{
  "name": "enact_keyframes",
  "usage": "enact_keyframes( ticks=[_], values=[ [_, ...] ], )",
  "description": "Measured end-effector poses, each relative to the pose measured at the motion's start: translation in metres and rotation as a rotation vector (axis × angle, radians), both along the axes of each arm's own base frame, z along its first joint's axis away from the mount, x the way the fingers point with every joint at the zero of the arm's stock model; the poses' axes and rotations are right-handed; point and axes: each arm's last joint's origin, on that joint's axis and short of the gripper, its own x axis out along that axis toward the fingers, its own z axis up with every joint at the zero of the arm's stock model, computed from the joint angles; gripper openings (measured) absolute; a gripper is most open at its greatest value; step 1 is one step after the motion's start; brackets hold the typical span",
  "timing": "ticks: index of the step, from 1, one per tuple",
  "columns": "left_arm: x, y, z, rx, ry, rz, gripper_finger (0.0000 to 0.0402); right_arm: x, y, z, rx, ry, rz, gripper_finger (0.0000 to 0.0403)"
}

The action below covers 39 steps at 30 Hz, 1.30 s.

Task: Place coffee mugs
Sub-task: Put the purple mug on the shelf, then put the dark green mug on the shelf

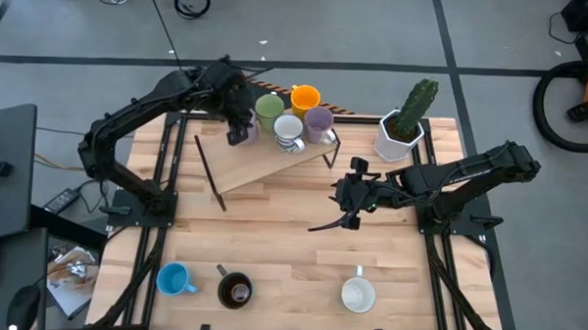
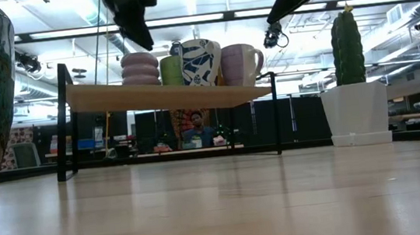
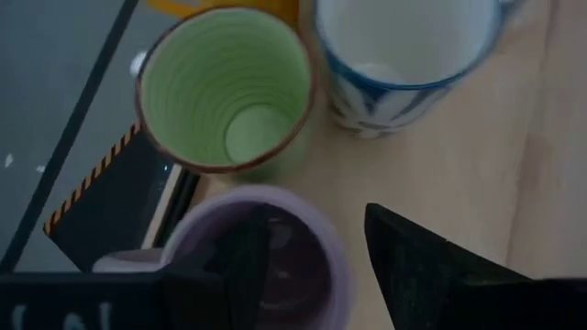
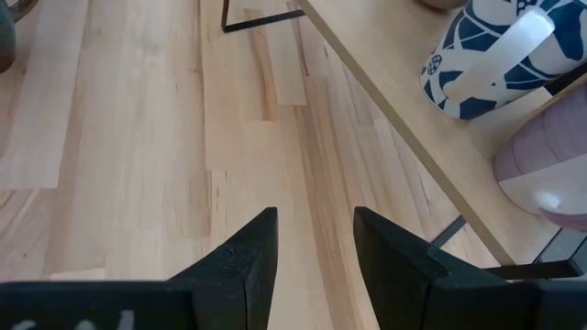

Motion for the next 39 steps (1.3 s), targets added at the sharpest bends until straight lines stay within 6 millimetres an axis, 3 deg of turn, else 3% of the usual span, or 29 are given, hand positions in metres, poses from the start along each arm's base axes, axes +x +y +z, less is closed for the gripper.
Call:
enact_keyframes(
  ticks=[22, 39],
  values=[
    [0.006, 0.024, -0.017, -0.120, -0.018, 0.142, 0.0185, 0.000, 0.000, 0.000, 0.000, 0.000, 0.000, 0.0151],
    [0.007, 0.022, -0.015, -0.109, -0.026, 0.088, 0.0185, 0.000, 0.000, 0.000, -0.001, 0.001, 0.001, 0.0151]
  ],
)
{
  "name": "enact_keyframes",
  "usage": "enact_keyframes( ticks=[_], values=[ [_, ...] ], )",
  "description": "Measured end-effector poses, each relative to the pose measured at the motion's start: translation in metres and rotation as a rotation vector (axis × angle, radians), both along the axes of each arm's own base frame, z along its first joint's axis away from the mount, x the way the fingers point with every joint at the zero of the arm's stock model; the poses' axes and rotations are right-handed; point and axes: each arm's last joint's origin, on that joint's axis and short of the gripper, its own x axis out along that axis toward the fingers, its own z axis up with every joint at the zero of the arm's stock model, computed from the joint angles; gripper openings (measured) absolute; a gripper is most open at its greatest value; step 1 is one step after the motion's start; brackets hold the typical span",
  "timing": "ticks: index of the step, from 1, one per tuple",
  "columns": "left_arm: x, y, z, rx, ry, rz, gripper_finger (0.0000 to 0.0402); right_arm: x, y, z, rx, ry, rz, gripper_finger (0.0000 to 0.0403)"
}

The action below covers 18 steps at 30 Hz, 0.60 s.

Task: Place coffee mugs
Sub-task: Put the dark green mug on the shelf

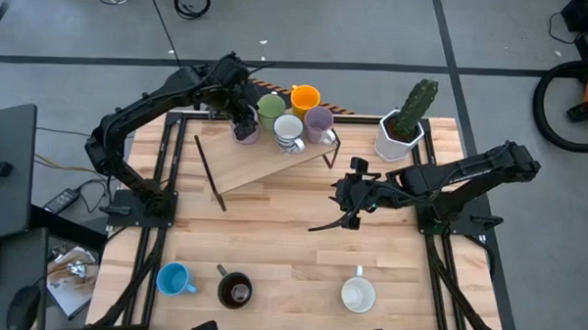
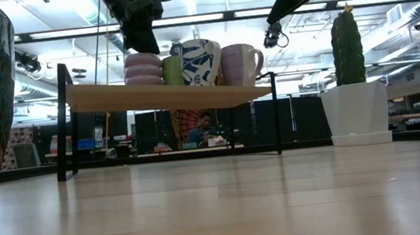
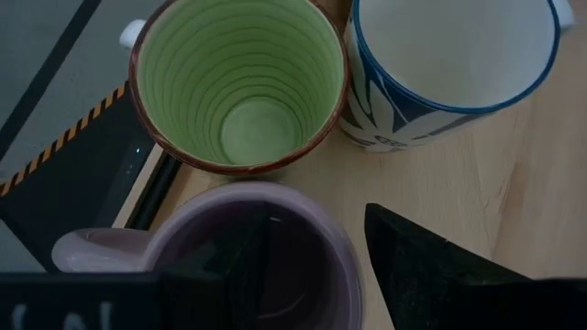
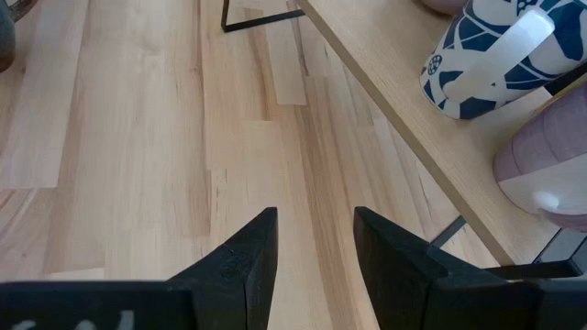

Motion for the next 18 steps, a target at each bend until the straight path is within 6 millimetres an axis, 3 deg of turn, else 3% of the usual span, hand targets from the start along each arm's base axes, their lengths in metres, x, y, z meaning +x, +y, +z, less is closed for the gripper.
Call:
enact_keyframes(
  ticks=[9, 14, 18],
  values=[
    [-0.013, -0.023, 0.026, 0.114, -0.059, -0.118, 0.0185, 0.000, 0.000, 0.000, -0.001, 0.000, 0.001, 0.0151],
    [-0.019, -0.083, 0.042, 0.156, -0.044, -0.408, 0.0178, -0.001, 0.000, 0.000, -0.004, 0.008, 0.001, 0.0151],
    [-0.017, -0.131, 0.042, 0.082, -0.011, -0.463, 0.0166, -0.001, 0.000, -0.001, -0.007, 0.012, -0.006, 0.0151]
  ],
)
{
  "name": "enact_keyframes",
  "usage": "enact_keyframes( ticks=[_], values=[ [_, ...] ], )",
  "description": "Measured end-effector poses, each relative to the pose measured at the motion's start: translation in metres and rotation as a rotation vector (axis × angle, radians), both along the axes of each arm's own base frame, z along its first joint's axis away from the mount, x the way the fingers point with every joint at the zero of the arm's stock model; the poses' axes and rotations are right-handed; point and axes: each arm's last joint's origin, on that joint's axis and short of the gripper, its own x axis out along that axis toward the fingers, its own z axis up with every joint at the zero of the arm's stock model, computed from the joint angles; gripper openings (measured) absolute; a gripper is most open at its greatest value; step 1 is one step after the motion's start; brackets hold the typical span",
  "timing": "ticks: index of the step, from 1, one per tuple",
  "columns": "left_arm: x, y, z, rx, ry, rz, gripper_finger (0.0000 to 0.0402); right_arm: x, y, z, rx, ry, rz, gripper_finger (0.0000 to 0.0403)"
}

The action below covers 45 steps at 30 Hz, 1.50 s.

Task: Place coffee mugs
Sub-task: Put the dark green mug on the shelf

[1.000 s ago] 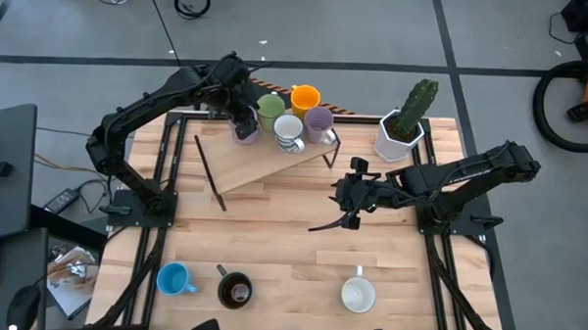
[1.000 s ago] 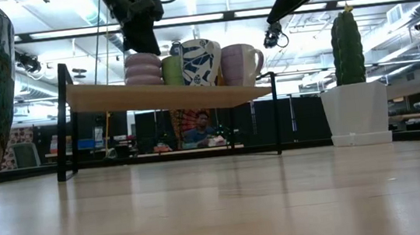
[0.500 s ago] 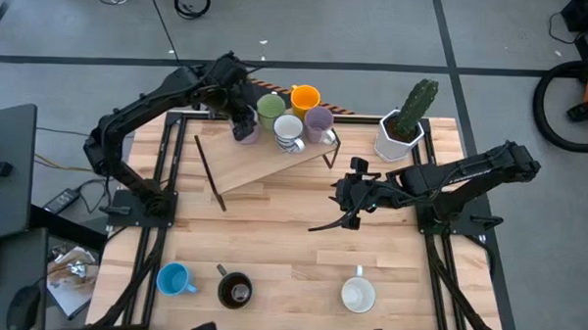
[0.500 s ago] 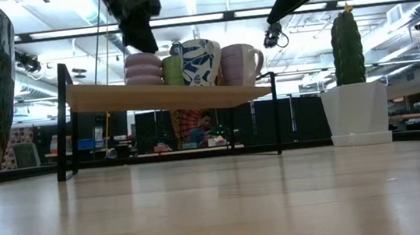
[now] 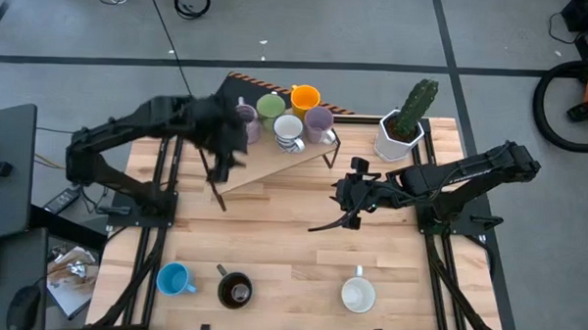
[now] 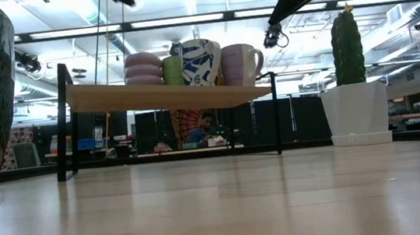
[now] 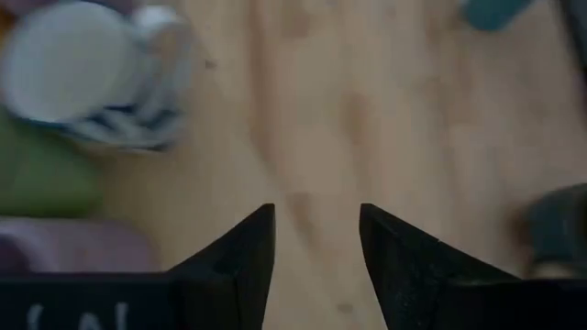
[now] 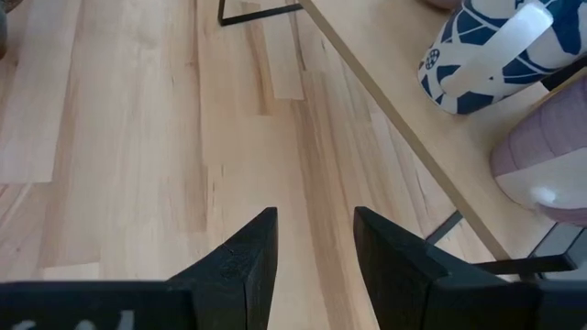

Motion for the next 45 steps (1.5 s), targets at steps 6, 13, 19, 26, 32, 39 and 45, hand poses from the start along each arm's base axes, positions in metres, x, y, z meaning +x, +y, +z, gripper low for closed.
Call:
enact_keyframes(
  ticks=[6, 13, 19, 26, 32, 39, 45],
  values=[
    [0.008, -0.064, -0.006, -0.189, 0.070, 0.005, 0.0160, -0.001, 0.000, -0.001, 0.016, 0.003, -0.015, 0.0151],
    [0.014, -0.133, -0.022, -0.252, 0.145, 0.150, 0.0160, 0.000, 0.001, -0.001, 0.035, 0.005, -0.002, 0.0151],
    [0.025, -0.197, -0.050, -0.302, 0.220, 0.217, 0.0160, 0.000, 0.001, -0.001, 0.037, 0.009, 0.005, 0.0151],
    [0.028, -0.261, -0.095, -0.350, 0.391, 0.248, 0.0160, 0.000, 0.002, -0.001, 0.020, 0.015, 0.025, 0.0151],
    [0.029, -0.302, -0.112, -0.401, 0.336, 0.188, 0.0160, 0.004, 0.000, 0.002, -0.030, -0.017, 0.065, 0.0151],
    [0.028, -0.316, -0.114, -0.441, 0.258, 0.253, 0.0159, 0.010, -0.007, 0.007, -0.067, -0.063, 0.083, 0.0151],
    [0.030, -0.318, -0.117, -0.442, 0.243, 0.264, 0.0159, 0.012, -0.016, 0.008, -0.072, -0.064, 0.061, 0.0151]
  ],
)
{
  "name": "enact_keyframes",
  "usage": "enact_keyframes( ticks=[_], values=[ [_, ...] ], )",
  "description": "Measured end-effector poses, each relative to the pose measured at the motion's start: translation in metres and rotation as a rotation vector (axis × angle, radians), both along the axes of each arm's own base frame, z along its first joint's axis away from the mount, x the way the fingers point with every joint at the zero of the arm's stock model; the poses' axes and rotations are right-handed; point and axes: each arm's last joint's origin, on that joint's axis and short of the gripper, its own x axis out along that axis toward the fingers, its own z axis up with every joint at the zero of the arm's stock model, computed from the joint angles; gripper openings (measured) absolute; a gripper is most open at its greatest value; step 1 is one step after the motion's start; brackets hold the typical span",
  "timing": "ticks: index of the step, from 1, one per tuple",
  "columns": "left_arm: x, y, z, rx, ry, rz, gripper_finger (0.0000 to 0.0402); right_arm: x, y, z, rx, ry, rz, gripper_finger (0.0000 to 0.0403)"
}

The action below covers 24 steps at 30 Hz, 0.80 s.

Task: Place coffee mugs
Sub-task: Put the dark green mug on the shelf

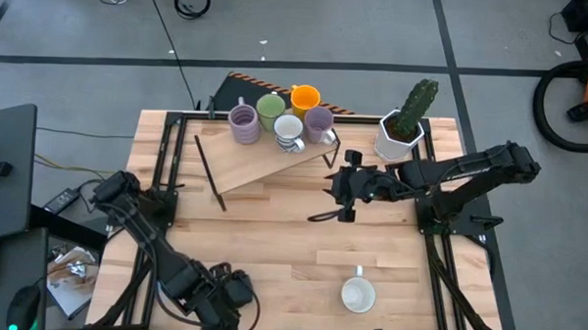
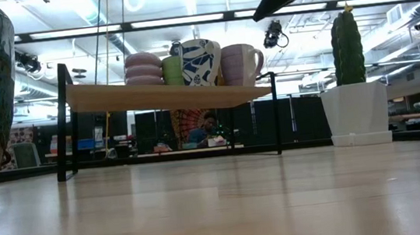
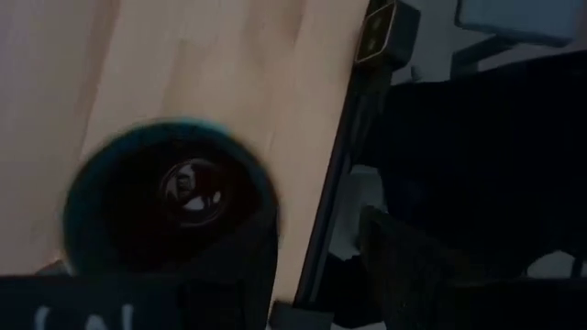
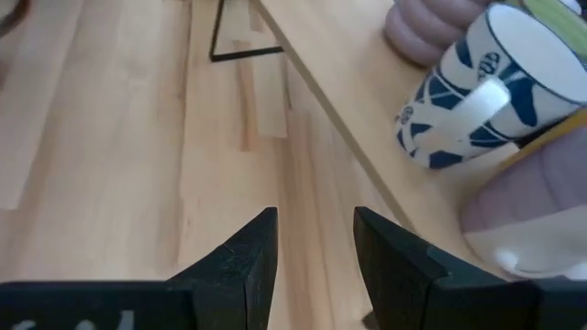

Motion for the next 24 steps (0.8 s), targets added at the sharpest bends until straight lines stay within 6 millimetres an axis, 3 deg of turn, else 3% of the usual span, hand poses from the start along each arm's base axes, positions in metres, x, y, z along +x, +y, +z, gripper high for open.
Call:
enact_keyframes(
  ticks=[14, 24],
  values=[
    [-0.002, -0.025, -0.033, 0.124, 0.018, -0.195, 0.0159, 0.007, -0.006, -0.006, 0.045, 0.026, 0.026, 0.0151],
    [-0.002, -0.027, -0.035, 0.144, 0.007, -0.222, 0.0159, 0.007, -0.006, -0.006, 0.046, 0.023, 0.026, 0.0151]
  ],
)
